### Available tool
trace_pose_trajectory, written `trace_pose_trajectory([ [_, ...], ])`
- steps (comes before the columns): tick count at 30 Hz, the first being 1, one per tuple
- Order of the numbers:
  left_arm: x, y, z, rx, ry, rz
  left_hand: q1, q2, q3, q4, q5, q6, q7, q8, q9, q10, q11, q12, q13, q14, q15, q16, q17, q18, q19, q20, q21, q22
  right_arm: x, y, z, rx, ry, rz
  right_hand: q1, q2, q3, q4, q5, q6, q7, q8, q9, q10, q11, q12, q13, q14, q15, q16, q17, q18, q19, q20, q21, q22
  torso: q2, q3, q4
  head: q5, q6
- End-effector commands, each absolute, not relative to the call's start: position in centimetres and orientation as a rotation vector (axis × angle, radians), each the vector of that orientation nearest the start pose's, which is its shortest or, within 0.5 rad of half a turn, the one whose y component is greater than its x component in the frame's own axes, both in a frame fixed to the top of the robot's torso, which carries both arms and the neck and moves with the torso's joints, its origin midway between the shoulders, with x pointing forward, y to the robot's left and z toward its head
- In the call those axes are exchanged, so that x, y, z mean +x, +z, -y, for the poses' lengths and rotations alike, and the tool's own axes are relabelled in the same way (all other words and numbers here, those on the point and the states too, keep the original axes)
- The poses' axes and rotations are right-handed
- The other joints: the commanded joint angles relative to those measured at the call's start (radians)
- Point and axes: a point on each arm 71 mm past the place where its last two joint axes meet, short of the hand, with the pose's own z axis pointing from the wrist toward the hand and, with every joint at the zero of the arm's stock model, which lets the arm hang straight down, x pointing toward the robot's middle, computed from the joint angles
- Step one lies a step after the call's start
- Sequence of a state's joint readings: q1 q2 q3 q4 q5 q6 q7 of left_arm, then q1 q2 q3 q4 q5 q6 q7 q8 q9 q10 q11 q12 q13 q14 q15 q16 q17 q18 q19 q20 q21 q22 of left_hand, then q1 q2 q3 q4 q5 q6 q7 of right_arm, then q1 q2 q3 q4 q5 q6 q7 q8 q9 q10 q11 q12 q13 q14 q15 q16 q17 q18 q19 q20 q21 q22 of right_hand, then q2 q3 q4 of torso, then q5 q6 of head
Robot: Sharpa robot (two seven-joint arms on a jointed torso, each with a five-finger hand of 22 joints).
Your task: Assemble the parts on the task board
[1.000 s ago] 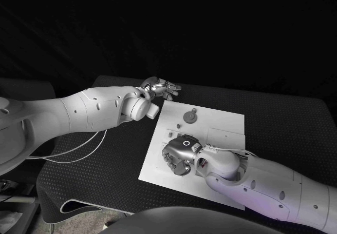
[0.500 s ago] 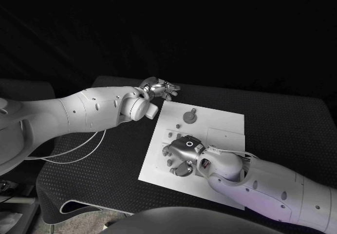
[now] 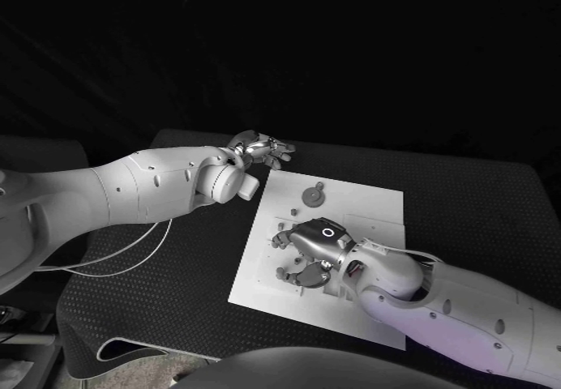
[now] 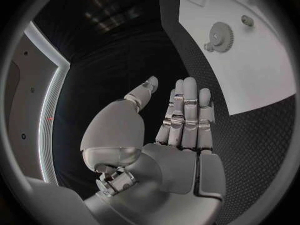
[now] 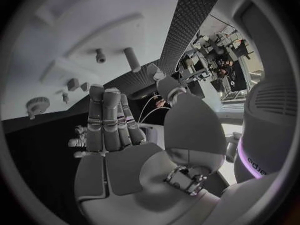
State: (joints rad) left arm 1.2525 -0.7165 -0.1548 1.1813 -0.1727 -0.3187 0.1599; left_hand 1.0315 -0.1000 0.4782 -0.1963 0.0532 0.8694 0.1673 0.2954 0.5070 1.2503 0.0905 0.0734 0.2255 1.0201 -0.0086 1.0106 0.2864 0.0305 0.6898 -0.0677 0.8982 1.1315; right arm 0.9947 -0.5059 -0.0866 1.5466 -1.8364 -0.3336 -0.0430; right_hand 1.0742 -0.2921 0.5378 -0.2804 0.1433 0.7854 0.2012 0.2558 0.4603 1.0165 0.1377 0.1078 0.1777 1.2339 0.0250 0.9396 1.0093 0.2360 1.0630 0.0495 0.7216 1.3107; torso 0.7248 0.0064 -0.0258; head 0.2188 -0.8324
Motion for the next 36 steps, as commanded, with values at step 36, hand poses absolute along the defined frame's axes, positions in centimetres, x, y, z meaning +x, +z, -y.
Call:
trace_pose_trajectory([
  [36,54.6,-22.6,-26.1,-1.072,-1.088,-1.622,-0.007,-0.001,-0.004,0.006,0.000,-0.007,0.001,0.007,-0.002,-0.004,0.005,0.000,0.002,0.001,0.002,-0.006,0.003,-0.002,-0.004,-0.036,-0.008,0.003,40.9,-26.9,21.8,0.296,0.575,-2.575,-0.295,0.260,-0.182,0.122,0.201,0.171,-0.103,0.065,0.100,0.096,-0.153,1.064,0.761,0.049,-0.147,0.269,0.083,0.026,0.089,-0.101,0.171,0.017,-0.026,0.0146,-0.0370,-0.108,0.016],
])
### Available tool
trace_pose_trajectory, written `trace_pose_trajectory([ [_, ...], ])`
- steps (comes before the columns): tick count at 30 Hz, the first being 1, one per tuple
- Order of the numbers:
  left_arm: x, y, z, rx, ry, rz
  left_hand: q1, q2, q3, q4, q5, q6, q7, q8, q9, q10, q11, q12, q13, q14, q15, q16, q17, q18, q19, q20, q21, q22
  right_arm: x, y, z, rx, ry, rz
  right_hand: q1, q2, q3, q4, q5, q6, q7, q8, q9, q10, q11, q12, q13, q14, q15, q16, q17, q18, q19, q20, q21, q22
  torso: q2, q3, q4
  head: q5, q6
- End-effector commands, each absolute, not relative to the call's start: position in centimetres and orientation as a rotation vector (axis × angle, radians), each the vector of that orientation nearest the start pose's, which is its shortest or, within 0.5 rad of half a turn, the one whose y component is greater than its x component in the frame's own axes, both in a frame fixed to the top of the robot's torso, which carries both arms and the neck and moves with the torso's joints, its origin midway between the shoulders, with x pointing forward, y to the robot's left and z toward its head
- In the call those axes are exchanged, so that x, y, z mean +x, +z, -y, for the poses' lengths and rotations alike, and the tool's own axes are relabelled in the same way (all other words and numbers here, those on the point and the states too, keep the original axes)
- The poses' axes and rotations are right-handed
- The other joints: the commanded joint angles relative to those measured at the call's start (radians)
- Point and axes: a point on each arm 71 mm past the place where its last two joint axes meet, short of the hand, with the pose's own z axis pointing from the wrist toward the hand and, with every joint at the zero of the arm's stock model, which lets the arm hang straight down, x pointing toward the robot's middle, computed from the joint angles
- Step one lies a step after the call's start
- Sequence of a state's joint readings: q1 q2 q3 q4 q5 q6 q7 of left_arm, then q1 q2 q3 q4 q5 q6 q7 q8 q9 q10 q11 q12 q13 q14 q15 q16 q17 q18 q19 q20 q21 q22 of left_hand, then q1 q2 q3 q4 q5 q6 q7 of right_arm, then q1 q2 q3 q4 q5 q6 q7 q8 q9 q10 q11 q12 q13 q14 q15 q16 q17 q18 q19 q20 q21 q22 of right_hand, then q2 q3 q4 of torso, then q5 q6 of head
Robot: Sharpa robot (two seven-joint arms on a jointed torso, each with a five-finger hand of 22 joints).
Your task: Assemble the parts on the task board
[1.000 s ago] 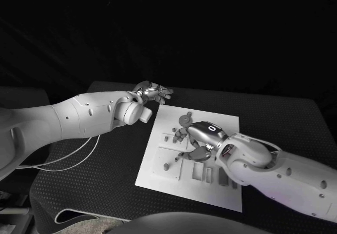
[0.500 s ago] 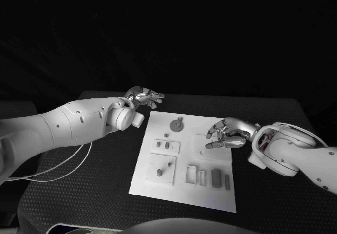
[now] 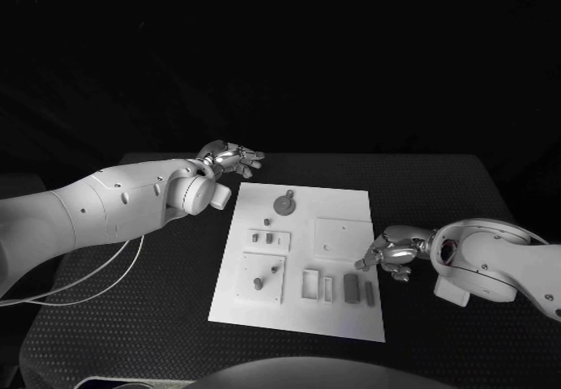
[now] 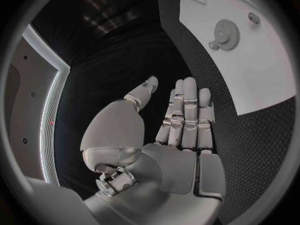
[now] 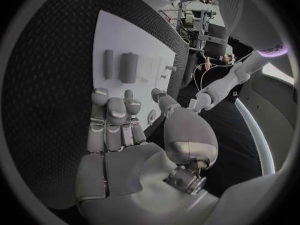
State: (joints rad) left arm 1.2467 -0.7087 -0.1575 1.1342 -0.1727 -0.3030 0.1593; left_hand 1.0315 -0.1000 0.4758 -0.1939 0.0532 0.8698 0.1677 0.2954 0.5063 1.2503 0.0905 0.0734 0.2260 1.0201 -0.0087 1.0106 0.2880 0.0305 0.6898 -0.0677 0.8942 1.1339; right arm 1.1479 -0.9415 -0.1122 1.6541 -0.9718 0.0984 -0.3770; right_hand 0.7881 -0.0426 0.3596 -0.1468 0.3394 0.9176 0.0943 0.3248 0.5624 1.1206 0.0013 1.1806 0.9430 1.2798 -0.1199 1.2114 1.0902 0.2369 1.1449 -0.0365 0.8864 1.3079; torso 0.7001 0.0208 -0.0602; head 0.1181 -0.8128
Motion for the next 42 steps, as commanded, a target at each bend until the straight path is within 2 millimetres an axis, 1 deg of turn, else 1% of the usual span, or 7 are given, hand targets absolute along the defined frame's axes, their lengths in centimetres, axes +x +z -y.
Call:
trace_pose_trajectory([
  [1,54.6,-22.7,-26.1,-1.073,-1.089,-1.623,-0.008,-0.001,-0.001,0.004,0.000,-0.007,0.000,0.007,-0.001,-0.004,0.005,0.000,0.001,0.001,0.002,-0.006,0.001,-0.002,-0.004,-0.036,-0.004,0.001,40.7,-27.1,21.7,0.299,0.566,-2.575,-0.011,0.012,-0.005,-0.014,0.006,0.040,0.003,-0.004,-0.003,-0.007,-0.017,-0.010,-0.004,0.004,-0.003,-0.003,0.003,0.025,0.006,-0.015,0.006,0.019,-0.001,-0.0006,-0.0017,-0.009,-0.005],
  [3,54.6,-22.7,-26.0,-1.072,-1.092,-1.626,-0.008,-0.001,-0.001,0.004,0.000,-0.007,0.000,0.007,-0.001,-0.004,0.005,0.000,0.001,0.001,0.002,-0.006,0.001,-0.002,-0.004,-0.036,-0.004,0.001,40.6,-27.3,21.5,0.299,0.546,-2.575,-0.011,0.012,-0.005,-0.014,0.006,0.040,0.003,-0.004,-0.003,-0.007,-0.017,-0.010,-0.004,0.004,-0.003,-0.003,0.003,0.025,0.006,-0.015,0.006,0.019,-0.003,0.0001,-0.0041,-0.010,-0.007],
  [7,54.5,-22.8,-25.8,-1.072,-1.094,-1.631,-0.008,-0.001,-0.002,0.004,0.000,-0.007,0.000,0.007,-0.001,-0.004,0.005,0.000,0.001,0.001,0.002,-0.006,0.001,-0.002,-0.004,-0.036,-0.004,0.001,40.6,-27.6,21.5,0.290,0.511,-2.569,-0.016,0.012,-0.007,-0.016,0.007,0.042,0.003,-0.005,-0.003,-0.005,-0.017,-0.011,-0.004,0.004,-0.003,-0.003,0.003,0.025,0.006,-0.014,0.007,0.019,-0.003,-0.0003,-0.0031,-0.016,-0.007],
  [8,54.5,-22.8,-25.8,-1.072,-1.095,-1.631,-0.008,-0.001,-0.002,0.004,0.000,-0.007,0.000,0.007,-0.001,-0.004,0.005,0.000,0.001,0.001,0.002,-0.006,0.001,-0.002,-0.004,-0.036,-0.004,0.001,40.6,-27.7,21.5,0.281,0.505,-2.570,-0.033,0.004,-0.018,-0.012,0.005,0.044,0.003,-0.005,-0.003,-0.004,-0.017,-0.011,-0.004,0.005,-0.002,-0.003,0.004,0.025,0.005,-0.012,0.008,0.019,-0.003,-0.0007,-0.0024,-0.018,-0.007],
  [10,54.5,-22.9,-25.8,-1.072,-1.096,-1.633,-0.009,-0.001,-0.002,0.005,0.000,-0.007,0.000,0.007,-0.001,-0.004,0.005,0.000,0.001,0.001,0.002,-0.006,0.001,-0.002,-0.004,-0.036,-0.004,0.001,40.6,-27.8,21.5,0.275,0.493,-2.568,-0.053,0.000,-0.031,-0.016,0.016,0.047,0.002,-0.008,-0.005,0.000,-0.018,-0.012,-0.002,0.006,-0.003,-0.001,0.008,0.025,0.004,-0.013,0.011,0.020,-0.002,-0.0016,-0.0020,-0.020,-0.007],
  [19,54.4,-22.9,-25.7,-1.071,-1.100,-1.635,-0.013,-0.001,-0.004,0.007,0.000,-0.007,0.000,0.008,-0.002,-0.005,0.005,0.000,0.001,0.001,0.003,-0.007,0.002,-0.003,-0.005,-0.036,-0.005,0.002,40.5,-28.5,20.4,0.237,0.475,-2.555,-0.091,0.003,-0.051,-0.039,0.020,0.054,0.000,-0.017,-0.009,0.004,-0.020,-0.017,0.003,0.007,-0.006,-0.002,0.016,0.025,0.002,-0.017,0.017,0.018,0.000,-0.0032,0.0003,-0.022,-0.009],
  [42,54.3,-22.9,-25.5,-1.071,-1.106,-1.647,-0.021,-0.002,-0.008,0.012,0.000,-0.009,0.001,0.008,-0.003,-0.005,0.006,0.000,0.001,0.000,0.003,-0.008,0.003,-0.003,-0.006,-0.035,-0.006,0.004,40.5,-31.2,17.7,0.178,0.438,-2.534,-0.124,-0.022,-0.044,-0.051,-0.013,0.054,0.001,-0.031,-0.013,0.003,-0.019,-0.024,0.009,0.007,-0.005,-0.009,0.022,0.025,0.000,-0.021,0.017,0.014,-0.001,-0.0061,0.0008,-0.013,-0.021],
])
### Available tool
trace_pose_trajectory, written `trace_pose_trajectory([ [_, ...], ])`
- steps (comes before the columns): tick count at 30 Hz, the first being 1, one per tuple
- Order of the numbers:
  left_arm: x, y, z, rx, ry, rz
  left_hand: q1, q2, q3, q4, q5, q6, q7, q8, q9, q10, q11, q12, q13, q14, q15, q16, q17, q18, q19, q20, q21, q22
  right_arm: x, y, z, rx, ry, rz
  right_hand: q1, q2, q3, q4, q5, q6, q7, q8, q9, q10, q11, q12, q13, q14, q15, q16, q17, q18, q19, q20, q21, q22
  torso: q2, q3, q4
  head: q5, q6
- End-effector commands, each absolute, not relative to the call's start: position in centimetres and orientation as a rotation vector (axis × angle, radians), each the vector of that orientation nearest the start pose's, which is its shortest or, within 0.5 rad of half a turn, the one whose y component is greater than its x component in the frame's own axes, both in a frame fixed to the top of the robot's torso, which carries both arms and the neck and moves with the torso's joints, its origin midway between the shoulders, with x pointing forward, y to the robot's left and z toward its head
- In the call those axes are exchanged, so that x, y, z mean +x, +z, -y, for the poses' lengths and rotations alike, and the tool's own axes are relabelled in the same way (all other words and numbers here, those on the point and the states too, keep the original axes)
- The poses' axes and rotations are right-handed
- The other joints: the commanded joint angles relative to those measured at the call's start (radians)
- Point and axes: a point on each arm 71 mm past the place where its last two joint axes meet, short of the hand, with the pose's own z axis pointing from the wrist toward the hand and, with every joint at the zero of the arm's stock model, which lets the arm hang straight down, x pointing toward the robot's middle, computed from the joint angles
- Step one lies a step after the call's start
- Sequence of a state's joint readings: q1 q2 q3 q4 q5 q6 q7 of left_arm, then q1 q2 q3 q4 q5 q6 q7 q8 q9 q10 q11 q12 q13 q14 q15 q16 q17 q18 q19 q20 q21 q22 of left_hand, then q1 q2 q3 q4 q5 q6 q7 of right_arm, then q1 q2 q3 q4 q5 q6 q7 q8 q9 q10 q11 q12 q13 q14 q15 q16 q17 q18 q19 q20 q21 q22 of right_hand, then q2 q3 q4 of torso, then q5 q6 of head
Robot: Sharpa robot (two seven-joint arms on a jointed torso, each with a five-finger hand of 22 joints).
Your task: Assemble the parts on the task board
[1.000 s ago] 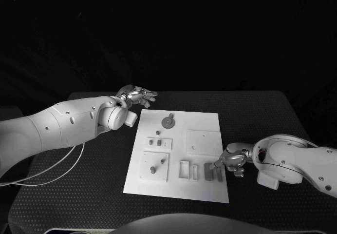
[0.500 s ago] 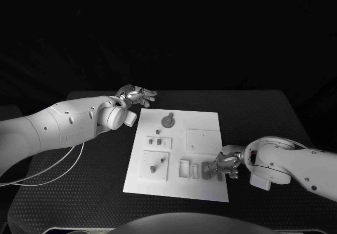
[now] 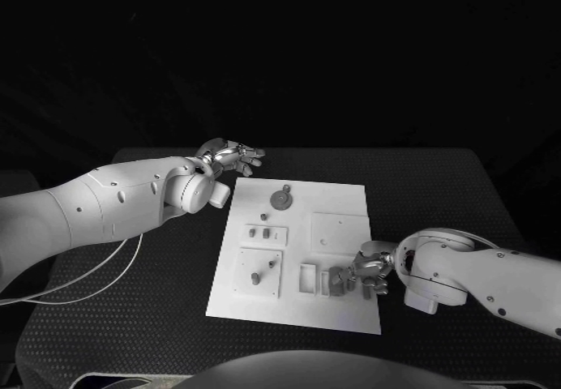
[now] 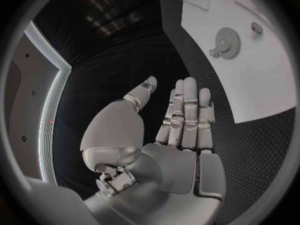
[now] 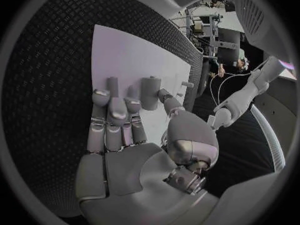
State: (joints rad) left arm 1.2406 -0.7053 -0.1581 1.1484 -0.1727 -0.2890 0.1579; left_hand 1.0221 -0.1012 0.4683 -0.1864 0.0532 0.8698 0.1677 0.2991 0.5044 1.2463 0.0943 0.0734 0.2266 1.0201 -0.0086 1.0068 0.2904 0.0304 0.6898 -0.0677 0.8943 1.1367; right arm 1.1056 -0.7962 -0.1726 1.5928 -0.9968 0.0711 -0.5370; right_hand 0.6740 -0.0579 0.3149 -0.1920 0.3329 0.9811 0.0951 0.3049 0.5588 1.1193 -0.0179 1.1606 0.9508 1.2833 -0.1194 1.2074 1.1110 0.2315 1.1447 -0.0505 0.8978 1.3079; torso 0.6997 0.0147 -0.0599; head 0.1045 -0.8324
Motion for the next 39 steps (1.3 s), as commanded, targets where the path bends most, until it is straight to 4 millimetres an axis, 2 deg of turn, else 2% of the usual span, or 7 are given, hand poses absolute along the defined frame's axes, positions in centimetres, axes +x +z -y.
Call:
trace_pose_trajectory([
  [1,54.3,-22.9,-25.5,-1.072,-1.105,-1.646,-0.012,-0.001,0.000,0.005,0.000,-0.009,0.001,0.004,-0.002,-0.001,0.002,0.000,0.001,0.000,0.003,-0.004,0.001,-0.003,-0.006,-0.035,-0.006,0.001,40.5,-31.2,17.6,0.178,0.441,-2.531,-0.015,-0.010,0.002,-0.005,-0.020,-0.009,0.000,-0.012,-0.010,0.005,0.000,-0.005,0.002,0.004,-0.006,-0.006,0.002,0.030,0.000,-0.007,0.005,0.013,0.000,-0.0001,0.0013,0.001,-0.001],
  [15,54.3,-22.9,-25.5,-1.073,-1.105,-1.651,-0.013,-0.002,-0.001,0.006,0.000,-0.010,0.001,0.004,-0.002,-0.002,0.002,0.000,0.001,0.000,0.003,-0.005,0.002,-0.003,-0.006,-0.036,-0.007,0.002,40.4,-31.3,16.2,0.153,0.474,-2.548,-0.028,-0.020,0.026,-0.008,-0.065,-0.006,-0.001,-0.019,-0.010,0.006,-0.001,-0.009,0.008,0.006,-0.006,-0.011,0.008,0.030,0.001,-0.010,0.004,0.011,0.000,-0.0016,0.0001,0.009,-0.002],
  [26,54.2,-22.9,-25.6,-1.075,-1.102,-1.650,-0.013,-0.002,-0.001,0.006,0.000,-0.010,0.001,0.004,-0.003,-0.002,0.002,0.000,0.001,0.000,0.003,-0.005,0.002,-0.002,-0.006,-0.036,-0.007,0.002,40.5,-31.5,16.0,0.154,0.467,-2.538,0.092,-0.007,0.114,-0.089,-0.081,0.003,0.001,-0.022,-0.006,0.012,0.001,-0.012,0.016,0.014,-0.003,-0.016,0.014,0.030,0.010,-0.006,0.012,0.011,-0.001,-0.0003,-0.0013,0.012,-0.005],
  [27,54.2,-22.9,-25.5,-1.075,-1.103,-1.651,-0.013,-0.002,-0.001,0.006,0.000,-0.010,0.001,0.004,-0.003,-0.002,0.002,0.000,0.001,0.000,0.003,-0.005,0.002,-0.002,-0.006,-0.036,-0.007,0.002,40.6,-31.5,16.1,0.162,0.466,-2.532,0.118,-0.014,0.148,-0.085,-0.104,0.007,0.000,-0.021,-0.005,0.014,0.002,-0.013,0.017,0.016,-0.004,-0.018,0.014,0.030,0.013,-0.004,0.012,0.010,-0.001,-0.0002,-0.0015,0.012,-0.006],
  [28,54.2,-22.9,-25.5,-1.075,-1.103,-1.651,-0.013,-0.002,-0.001,0.006,0.000,-0.010,0.001,0.004,-0.003,-0.002,0.002,0.000,0.001,0.000,0.003,-0.005,0.002,-0.002,-0.006,-0.036,-0.007,0.002,40.6,-31.5,16.2,0.167,0.467,-2.528,0.186,-0.038,0.254,-0.066,-0.210,0.016,-0.006,-0.017,-0.001,0.016,-0.002,-0.016,0.017,0.016,-0.005,-0.020,0.014,0.028,0.016,-0.006,0.007,0.004,-0.001,-0.0001,-0.0013,0.012,-0.006],
  [30,54.2,-22.9,-25.5,-1.075,-1.102,-1.651,-0.013,-0.001,-0.001,0.006,0.000,-0.010,0.001,0.005,-0.003,-0.002,0.002,0.000,0.001,0.000,0.003,-0.005,0.002,-0.002,-0.006,-0.036,-0.007,0.002,40.6,-31.4,16.3,0.177,0.472,-2.523,0.206,-0.093,0.408,0.030,-0.267,0.022,0.001,-0.019,-0.002,0.024,0.001,-0.019,0.017,0.023,-0.002,-0.023,0.014,0.029,0.026,0.003,0.008,0.000,-0.001,0.0004,-0.0018,0.012,-0.006],
  [39,54.3,-23.0,-25.7,-1.078,-1.097,-1.651,-0.013,-0.001,0.000,0.007,0.000,-0.010,0.001,0.005,-0.003,-0.002,0.002,0.000,0.001,0.000,0.003,-0.005,0.002,-0.002,-0.007,-0.036,-0.007,0.003,40.5,-30.4,17.1,0.336,0.538,-2.550,0.167,-0.089,0.456,0.064,-0.263,0.045,-0.004,-0.012,0.004,0.034,-0.002,-0.019,0.021,0.030,-0.004,-0.022,0.019,0.030,0.026,0.018,0.025,0.012,-0.001,0.0006,-0.0021,0.014,-0.005],
])
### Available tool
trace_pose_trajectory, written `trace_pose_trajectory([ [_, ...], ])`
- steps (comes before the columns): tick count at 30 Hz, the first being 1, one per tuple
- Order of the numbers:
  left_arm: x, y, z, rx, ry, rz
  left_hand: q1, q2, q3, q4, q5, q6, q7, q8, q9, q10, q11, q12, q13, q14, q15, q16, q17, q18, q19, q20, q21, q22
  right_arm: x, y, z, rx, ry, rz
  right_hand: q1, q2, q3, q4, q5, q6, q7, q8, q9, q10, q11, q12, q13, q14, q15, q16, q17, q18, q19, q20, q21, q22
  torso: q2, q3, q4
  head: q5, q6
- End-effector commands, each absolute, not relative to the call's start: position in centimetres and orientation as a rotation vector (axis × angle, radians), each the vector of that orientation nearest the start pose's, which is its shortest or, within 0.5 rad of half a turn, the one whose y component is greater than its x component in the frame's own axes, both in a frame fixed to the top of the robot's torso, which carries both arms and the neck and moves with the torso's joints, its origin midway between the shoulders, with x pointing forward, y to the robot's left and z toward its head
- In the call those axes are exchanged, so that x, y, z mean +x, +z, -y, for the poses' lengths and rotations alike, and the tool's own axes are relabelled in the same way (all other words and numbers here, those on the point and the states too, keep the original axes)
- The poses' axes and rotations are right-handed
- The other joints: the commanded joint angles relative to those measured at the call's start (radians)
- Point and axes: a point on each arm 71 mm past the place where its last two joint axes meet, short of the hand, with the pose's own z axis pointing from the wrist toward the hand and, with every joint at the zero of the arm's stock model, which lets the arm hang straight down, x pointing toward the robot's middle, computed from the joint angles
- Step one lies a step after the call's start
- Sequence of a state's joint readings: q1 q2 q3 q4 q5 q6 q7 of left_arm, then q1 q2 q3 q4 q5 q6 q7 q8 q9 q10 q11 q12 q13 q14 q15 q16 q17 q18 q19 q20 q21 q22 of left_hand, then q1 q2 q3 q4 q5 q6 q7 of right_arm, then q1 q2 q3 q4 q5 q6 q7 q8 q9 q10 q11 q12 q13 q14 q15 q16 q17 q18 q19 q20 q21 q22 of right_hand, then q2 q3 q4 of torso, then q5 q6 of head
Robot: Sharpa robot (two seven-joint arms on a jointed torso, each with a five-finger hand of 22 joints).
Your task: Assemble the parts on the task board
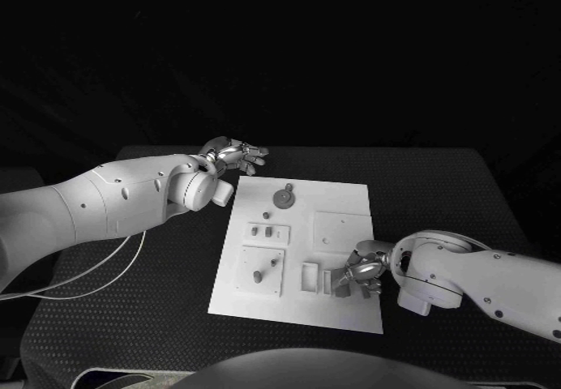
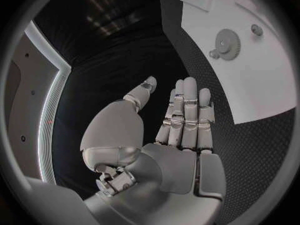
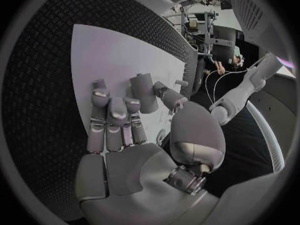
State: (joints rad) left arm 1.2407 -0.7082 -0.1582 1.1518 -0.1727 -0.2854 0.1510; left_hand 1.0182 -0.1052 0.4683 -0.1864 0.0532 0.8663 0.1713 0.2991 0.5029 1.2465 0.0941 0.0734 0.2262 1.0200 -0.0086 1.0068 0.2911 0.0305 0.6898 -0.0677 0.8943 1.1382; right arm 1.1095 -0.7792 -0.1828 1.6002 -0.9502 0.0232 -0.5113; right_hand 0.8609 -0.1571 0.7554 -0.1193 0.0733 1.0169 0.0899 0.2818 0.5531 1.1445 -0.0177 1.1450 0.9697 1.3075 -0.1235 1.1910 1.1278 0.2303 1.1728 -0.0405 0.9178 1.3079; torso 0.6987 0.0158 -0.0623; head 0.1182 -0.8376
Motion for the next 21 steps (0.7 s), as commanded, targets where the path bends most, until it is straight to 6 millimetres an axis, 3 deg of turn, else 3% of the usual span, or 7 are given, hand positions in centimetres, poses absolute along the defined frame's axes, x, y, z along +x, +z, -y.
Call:
trace_pose_trajectory([
  [1,54.3,-23.0,-25.7,-1.078,-1.097,-1.652,-0.009,0.003,0.000,0.007,0.000,-0.007,-0.003,0.005,-0.001,-0.002,0.002,0.000,0.002,0.000,0.003,-0.005,0.002,-0.002,-0.007,-0.036,-0.007,0.001,40.6,-30.1,17.0,0.348,0.546,-2.549,-0.023,0.009,0.016,-0.008,-0.003,0.010,0.001,0.011,0.010,0.010,-0.003,-0.004,0.002,0.007,0.000,-0.006,0.002,0.032,-0.003,0.008,0.006,0.012,0.000,-0.0006,0.0001,0.000,0.001],
  [11,54.3,-23.0,-25.6,-1.078,-1.096,-1.654,-0.008,0.003,0.000,0.007,0.000,-0.007,-0.003,0.005,-0.002,-0.002,0.002,0.000,0.002,0.000,0.003,-0.006,0.002,-0.002,-0.007,-0.036,-0.007,0.002,41.3,-27.7,16.3,0.362,0.575,-2.537,-0.085,-0.001,0.016,0.023,-0.017,0.024,-0.004,0.012,0.012,0.016,-0.007,-0.004,0.008,0.008,-0.004,-0.009,0.003,0.032,-0.007,0.010,0.012,0.014,0.000,-0.0023,-0.0006,0.001,0.003],
  [19,54.2,-23.0,-25.6,-1.079,-1.093,-1.658,-0.008,0.003,0.001,0.007,0.000,-0.006,-0.003,0.006,-0.002,-0.002,0.002,0.000,0.002,-0.001,0.003,-0.006,0.002,-0.002,-0.007,-0.036,-0.007,0.002,41.4,-27.4,14.5,0.330,0.592,-2.579,-0.148,0.005,0.028,0.066,-0.023,0.031,-0.007,0.009,0.011,0.018,-0.010,-0.008,0.012,0.008,-0.006,-0.010,0.006,0.032,-0.011,0.009,0.015,0.013,0.001,-0.0024,0.0018,0.001,0.000],
  [21,54.3,-23.0,-25.5,-1.079,-1.092,-1.658,-0.007,0.003,0.001,0.006,0.000,-0.006,-0.003,0.006,-0.002,-0.002,0.002,0.000,0.002,0.000,0.003,-0.006,0.003,-0.002,-0.007,-0.036,-0.007,0.002,41.4,-27.4,14.1,0.330,0.595,-2.592,-0.166,-0.005,0.043,0.081,-0.023,0.035,-0.009,0.009,0.010,0.020,-0.012,-0.009,0.013,0.007,-0.008,-0.010,0.007,0.032,-0.012,0.007,0.016,0.013,0.001,-0.0022,0.0012,0.003,-0.001],
])
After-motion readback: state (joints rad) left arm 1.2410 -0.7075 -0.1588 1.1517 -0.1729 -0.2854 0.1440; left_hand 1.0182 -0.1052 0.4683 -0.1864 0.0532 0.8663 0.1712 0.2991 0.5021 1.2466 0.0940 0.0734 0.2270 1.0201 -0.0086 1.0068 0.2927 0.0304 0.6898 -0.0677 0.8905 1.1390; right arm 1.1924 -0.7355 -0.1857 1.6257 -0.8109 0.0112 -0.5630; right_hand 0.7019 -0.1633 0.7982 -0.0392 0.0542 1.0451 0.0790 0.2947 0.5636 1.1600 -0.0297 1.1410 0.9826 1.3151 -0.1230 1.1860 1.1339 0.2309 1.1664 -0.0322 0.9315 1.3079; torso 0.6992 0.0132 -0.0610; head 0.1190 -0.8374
